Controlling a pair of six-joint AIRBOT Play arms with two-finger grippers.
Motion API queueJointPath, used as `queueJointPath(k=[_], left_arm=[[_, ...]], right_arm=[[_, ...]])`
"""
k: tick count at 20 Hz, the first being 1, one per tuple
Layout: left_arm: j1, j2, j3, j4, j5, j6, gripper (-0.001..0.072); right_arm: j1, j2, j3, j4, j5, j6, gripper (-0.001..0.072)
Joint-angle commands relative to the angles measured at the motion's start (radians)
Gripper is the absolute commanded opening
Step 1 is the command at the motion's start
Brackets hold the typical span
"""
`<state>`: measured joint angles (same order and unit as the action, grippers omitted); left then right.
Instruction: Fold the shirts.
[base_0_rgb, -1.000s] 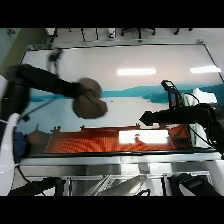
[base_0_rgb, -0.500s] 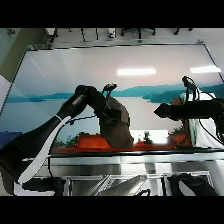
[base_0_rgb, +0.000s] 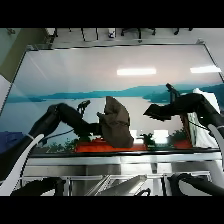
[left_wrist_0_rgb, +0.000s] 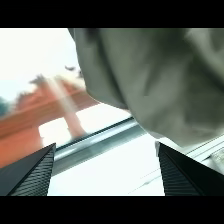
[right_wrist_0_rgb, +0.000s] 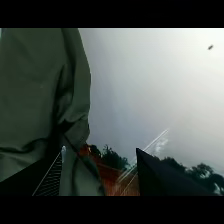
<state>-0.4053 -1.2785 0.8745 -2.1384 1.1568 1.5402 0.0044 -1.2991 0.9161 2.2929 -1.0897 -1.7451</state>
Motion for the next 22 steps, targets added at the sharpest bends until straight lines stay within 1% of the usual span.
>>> queueJointPath(k=[1,3,4,5,6,7,8,11,12,13,14,16,18,22], left_arm=[[-0.004,0.082,-0.264,-0.222,-0.297,0.097,0.0694],[-0.032,0.077,-0.287,-0.245,-0.378,0.102,0.0693],[-0.042,0.065,-0.278,-0.241,-0.399,0.103,0.0693],[-0.041,0.045,-0.261,-0.24,-0.407,0.102,0.0642],[-0.04,0.016,-0.237,-0.237,-0.407,0.103,0.0496],[-0.04,-0.016,-0.212,-0.235,-0.407,0.103,0.0418],[-0.04,-0.054,-0.182,-0.232,-0.404,0.108,0.0418],[-0.035,-0.137,-0.119,-0.178,-0.359,0.111,0.0405],[-0.021,-0.152,-0.107,-0.168,-0.337,0.111,0.0175],[-0.011,-0.159,-0.098,-0.155,-0.327,0.113,0.0064],[0.002,-0.159,-0.091,-0.157,-0.325,0.124,0.0023],[0.038,-0.136,-0.069,-0.157,-0.308,0.132,0.0023],[0.068,-0.073,-0.032,-0.156,-0.289,0.146,0.0023],[0.167,0.118,0.132,-0.157,-0.253,0.153,0.0022]], right_arm=[[0.066,-0.153,0.005,0.091,0.084,-0.048,0.0505],[0.129,-0.228,0.038,0.108,0.09,-0.047,0.0505],[0.158,-0.257,0.059,0.114,0.09,-0.047,0.0505],[0.19,-0.287,0.086,0.113,0.091,-0.047,0.0505],[0.215,-0.312,0.108,0.113,0.097,-0.046,0.0503],[0.236,-0.334,0.128,0.113,0.102,-0.041,0.0452],[0.251,-0.356,0.148,0.113,0.104,-0.035,0.0372],[0.265,-0.395,0.169,0.121,0.104,-0.036,0.0374],[0.265,-0.401,0.169,0.121,0.105,-0.037,0.0364],[0.265,-0.402,0.169,0.121,0.111,-0.054,0.0161],[0.265,-0.401,0.169,0.125,0.12,-0.065,0.0032],[0.265,-0.39,0.185,0.131,0.126,-0.066,0.0031],[0.251,-0.347,0.237,0.131,0.1,-0.066,0.0031],[0.17,-0.163,0.455,0.127,-0.037,-0.067,0.0031]])
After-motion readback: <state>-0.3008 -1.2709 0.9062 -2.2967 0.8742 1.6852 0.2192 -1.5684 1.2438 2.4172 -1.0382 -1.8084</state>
